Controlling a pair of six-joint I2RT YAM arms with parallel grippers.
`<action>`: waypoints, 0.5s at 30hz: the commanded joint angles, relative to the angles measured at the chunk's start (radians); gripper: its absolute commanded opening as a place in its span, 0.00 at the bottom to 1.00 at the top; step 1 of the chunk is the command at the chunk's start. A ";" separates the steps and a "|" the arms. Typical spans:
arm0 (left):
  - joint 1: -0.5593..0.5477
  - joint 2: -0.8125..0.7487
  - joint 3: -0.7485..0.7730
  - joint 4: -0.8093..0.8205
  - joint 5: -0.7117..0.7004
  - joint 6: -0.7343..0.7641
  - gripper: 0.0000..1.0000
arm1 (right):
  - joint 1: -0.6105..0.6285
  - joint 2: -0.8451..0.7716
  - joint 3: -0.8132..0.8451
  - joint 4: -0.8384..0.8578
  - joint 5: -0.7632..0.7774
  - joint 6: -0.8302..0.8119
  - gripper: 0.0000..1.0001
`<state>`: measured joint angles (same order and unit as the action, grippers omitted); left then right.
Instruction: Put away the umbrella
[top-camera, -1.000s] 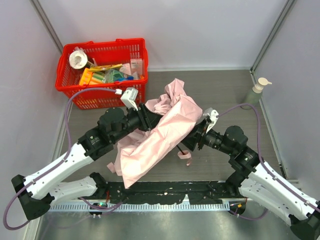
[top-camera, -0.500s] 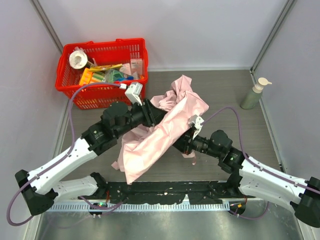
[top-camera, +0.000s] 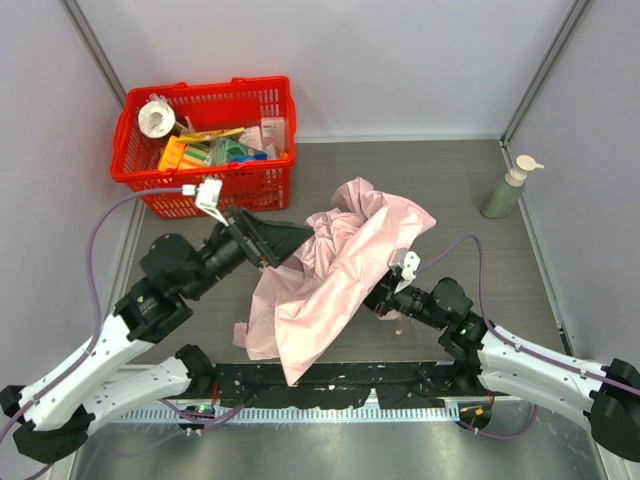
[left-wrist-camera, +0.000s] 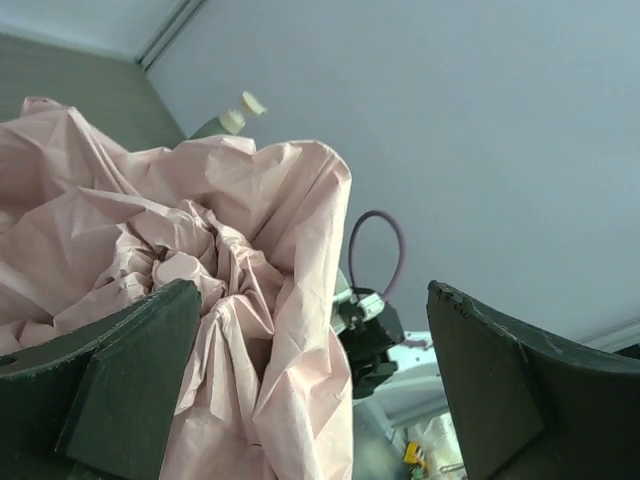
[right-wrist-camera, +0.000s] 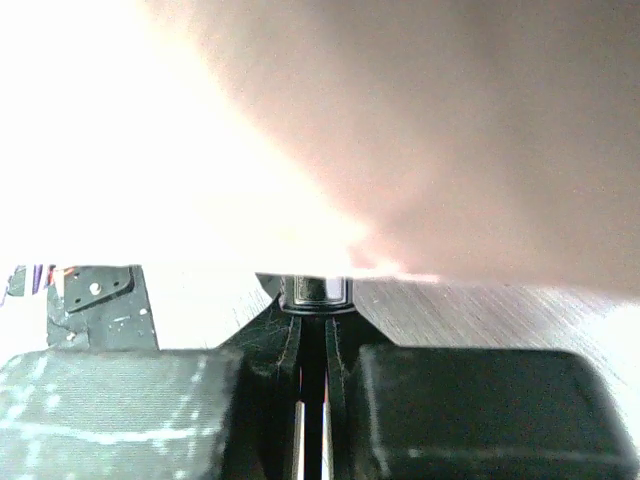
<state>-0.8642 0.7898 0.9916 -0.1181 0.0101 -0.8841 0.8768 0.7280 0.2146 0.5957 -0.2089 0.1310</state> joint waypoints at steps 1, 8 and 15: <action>0.011 -0.028 -0.068 0.106 -0.050 -0.078 1.00 | -0.001 -0.056 0.045 0.151 -0.014 -0.037 0.01; 0.014 0.037 -0.080 0.141 -0.032 -0.090 1.00 | -0.002 -0.076 0.063 0.130 -0.011 -0.019 0.01; 0.014 0.164 -0.077 0.288 0.086 -0.119 1.00 | -0.002 -0.068 0.069 0.144 -0.004 -0.011 0.01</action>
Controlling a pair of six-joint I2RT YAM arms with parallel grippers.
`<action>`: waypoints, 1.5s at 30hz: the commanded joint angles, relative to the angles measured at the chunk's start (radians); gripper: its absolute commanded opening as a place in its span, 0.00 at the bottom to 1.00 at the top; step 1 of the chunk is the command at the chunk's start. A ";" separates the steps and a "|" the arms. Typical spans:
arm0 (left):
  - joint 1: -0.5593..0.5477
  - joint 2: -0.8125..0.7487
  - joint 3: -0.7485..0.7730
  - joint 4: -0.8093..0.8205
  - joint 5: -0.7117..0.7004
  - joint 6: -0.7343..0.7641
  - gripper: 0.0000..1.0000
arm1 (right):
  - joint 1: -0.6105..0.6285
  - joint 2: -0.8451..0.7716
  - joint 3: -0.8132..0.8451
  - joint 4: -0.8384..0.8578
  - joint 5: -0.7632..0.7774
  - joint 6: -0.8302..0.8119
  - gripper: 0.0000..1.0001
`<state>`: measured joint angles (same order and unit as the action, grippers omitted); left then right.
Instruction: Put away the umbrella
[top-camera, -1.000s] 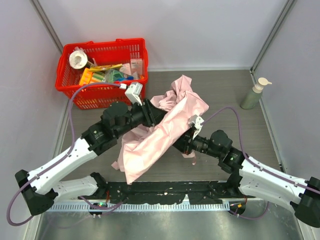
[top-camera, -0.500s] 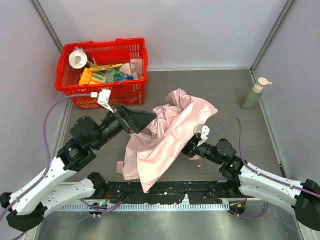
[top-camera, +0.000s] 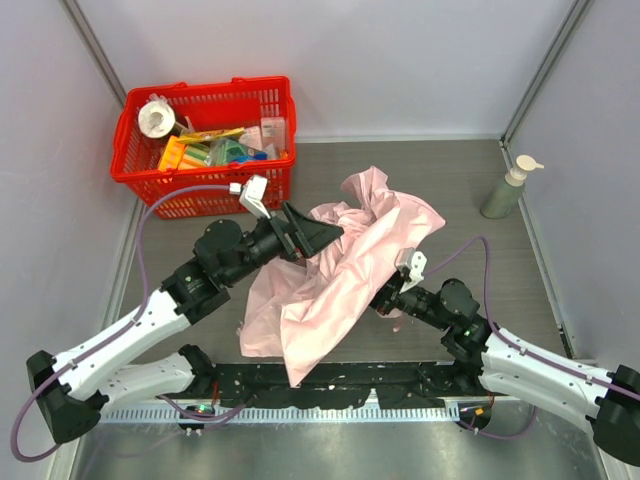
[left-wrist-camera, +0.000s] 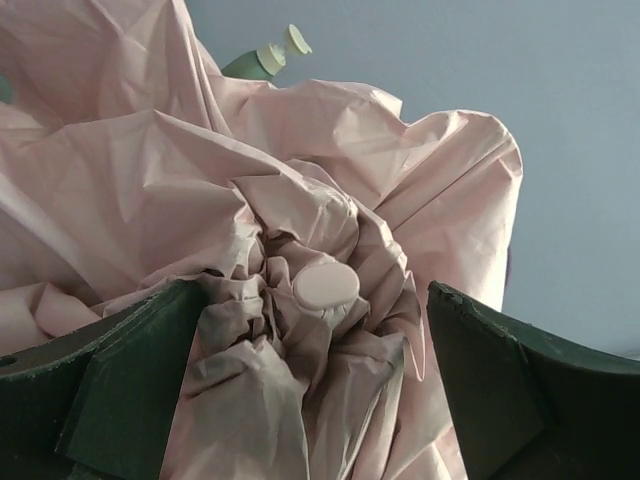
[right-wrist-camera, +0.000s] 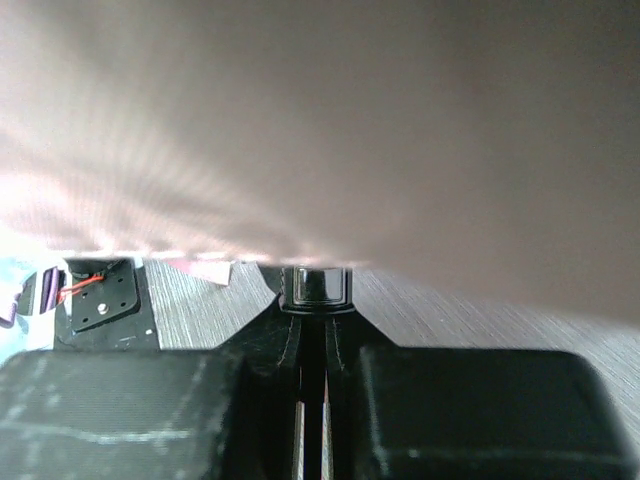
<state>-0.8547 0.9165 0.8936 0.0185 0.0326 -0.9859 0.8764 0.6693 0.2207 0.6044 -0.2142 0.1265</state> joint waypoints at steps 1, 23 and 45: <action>0.005 0.048 0.002 0.200 0.070 -0.023 1.00 | -0.002 -0.001 0.069 0.133 -0.008 -0.010 0.01; 0.014 0.142 0.084 0.244 -0.018 0.153 0.00 | -0.001 -0.040 0.196 -0.440 0.265 0.230 0.55; 0.014 0.315 0.356 -0.279 -0.829 0.096 0.00 | 0.049 0.057 0.810 -0.913 -0.238 0.345 0.66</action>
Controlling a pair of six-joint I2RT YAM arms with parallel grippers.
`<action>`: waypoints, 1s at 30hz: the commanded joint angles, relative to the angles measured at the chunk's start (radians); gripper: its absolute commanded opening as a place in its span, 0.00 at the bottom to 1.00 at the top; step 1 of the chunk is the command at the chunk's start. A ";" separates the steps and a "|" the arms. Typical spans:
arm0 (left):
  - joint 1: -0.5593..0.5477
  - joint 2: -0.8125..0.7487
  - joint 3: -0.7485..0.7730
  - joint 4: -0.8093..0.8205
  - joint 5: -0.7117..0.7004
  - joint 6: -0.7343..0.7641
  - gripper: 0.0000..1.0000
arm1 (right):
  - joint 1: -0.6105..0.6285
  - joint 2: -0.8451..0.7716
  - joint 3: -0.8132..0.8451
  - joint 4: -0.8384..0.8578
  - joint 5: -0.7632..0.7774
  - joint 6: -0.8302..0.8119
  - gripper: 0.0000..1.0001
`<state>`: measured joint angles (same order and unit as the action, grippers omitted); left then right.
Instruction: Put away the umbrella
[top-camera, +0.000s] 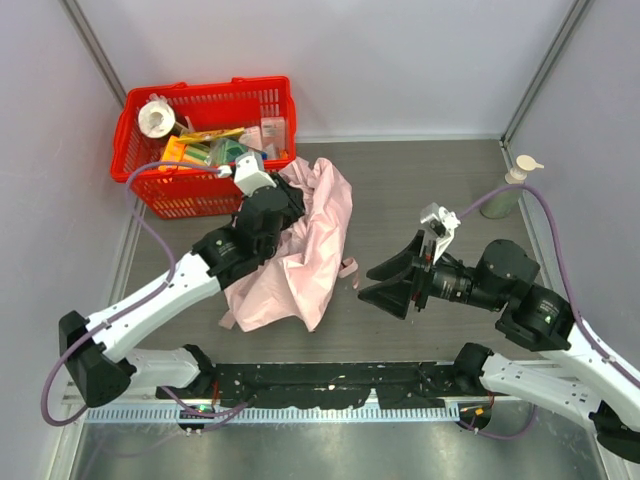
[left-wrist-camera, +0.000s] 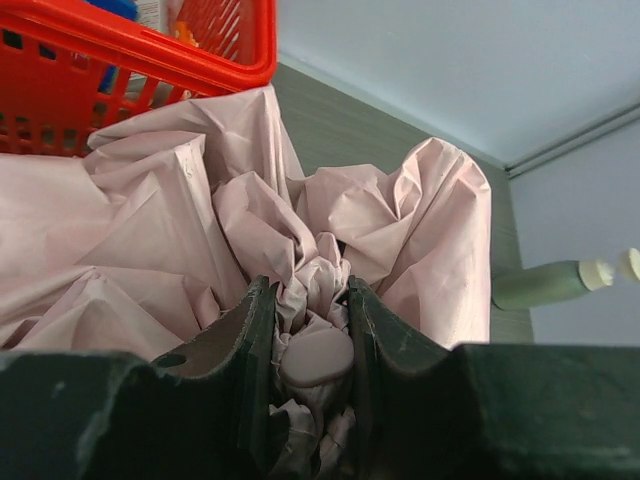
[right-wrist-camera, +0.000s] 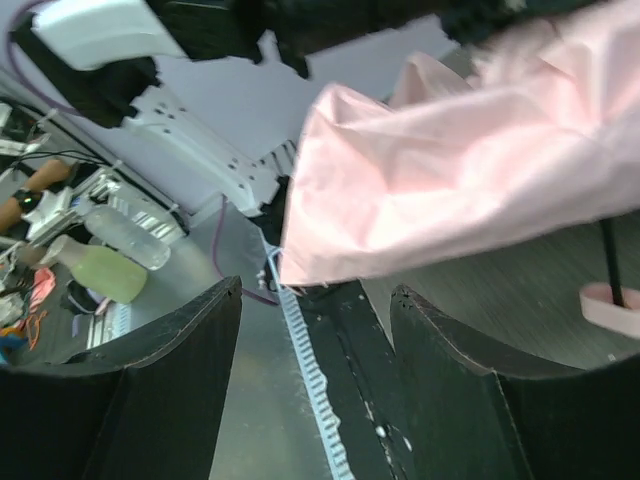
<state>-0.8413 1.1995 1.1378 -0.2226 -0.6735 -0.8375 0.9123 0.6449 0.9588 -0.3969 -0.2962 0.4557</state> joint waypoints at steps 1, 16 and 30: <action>-0.001 0.052 0.129 -0.064 -0.139 -0.072 0.00 | 0.025 0.097 0.083 0.102 -0.130 0.011 0.67; -0.025 0.190 0.274 -0.239 -0.186 -0.186 0.00 | 0.296 0.343 0.118 0.181 0.540 -0.183 0.59; -0.025 -0.133 -0.056 0.089 0.199 -0.138 0.00 | 0.234 0.467 0.069 0.273 0.560 -0.258 0.01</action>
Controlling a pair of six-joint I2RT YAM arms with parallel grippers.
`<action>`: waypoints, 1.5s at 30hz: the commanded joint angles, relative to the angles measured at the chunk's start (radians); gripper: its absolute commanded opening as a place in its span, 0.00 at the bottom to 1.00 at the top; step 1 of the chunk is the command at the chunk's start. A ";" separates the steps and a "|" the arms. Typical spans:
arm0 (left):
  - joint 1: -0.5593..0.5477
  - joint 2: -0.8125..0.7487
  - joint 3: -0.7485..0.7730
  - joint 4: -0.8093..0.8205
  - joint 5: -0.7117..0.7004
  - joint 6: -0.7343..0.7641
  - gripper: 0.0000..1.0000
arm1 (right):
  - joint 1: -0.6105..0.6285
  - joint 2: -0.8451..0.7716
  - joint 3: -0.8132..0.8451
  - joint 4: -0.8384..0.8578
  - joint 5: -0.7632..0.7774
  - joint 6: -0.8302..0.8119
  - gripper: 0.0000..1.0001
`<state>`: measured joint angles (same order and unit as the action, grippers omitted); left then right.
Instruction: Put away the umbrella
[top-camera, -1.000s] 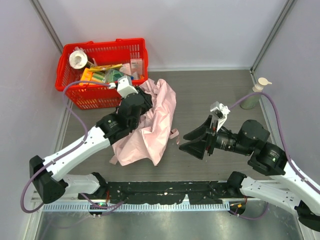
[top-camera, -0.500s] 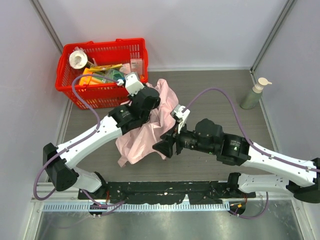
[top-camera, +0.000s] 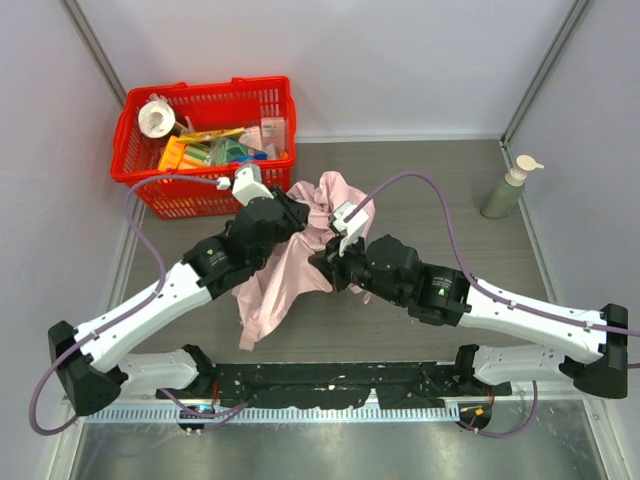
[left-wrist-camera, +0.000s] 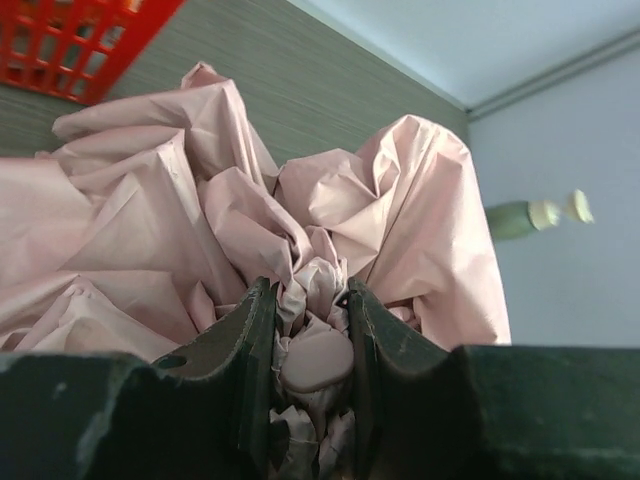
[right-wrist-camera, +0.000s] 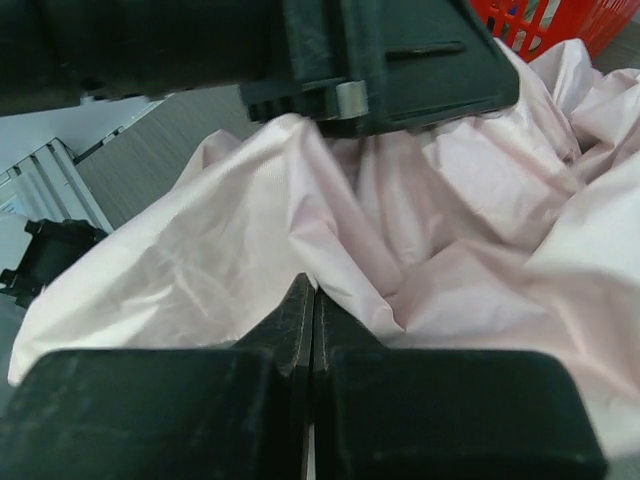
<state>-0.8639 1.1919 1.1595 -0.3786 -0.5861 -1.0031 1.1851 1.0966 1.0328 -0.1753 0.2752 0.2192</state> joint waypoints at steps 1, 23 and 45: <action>-0.003 -0.165 -0.119 0.310 0.138 0.047 0.00 | -0.062 0.017 -0.026 0.050 -0.022 -0.012 0.01; 0.005 -0.321 -0.428 0.851 0.618 0.451 0.00 | -0.193 -0.300 0.030 -0.407 -0.282 0.175 0.57; 0.025 -0.399 -0.534 0.922 0.489 0.282 0.00 | -0.193 -0.556 -0.104 -0.276 -0.059 0.411 0.75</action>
<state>-0.8413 0.8108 0.6193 0.3637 -0.0719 -0.6327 0.9943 0.6376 1.0344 -0.6525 0.2146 0.4610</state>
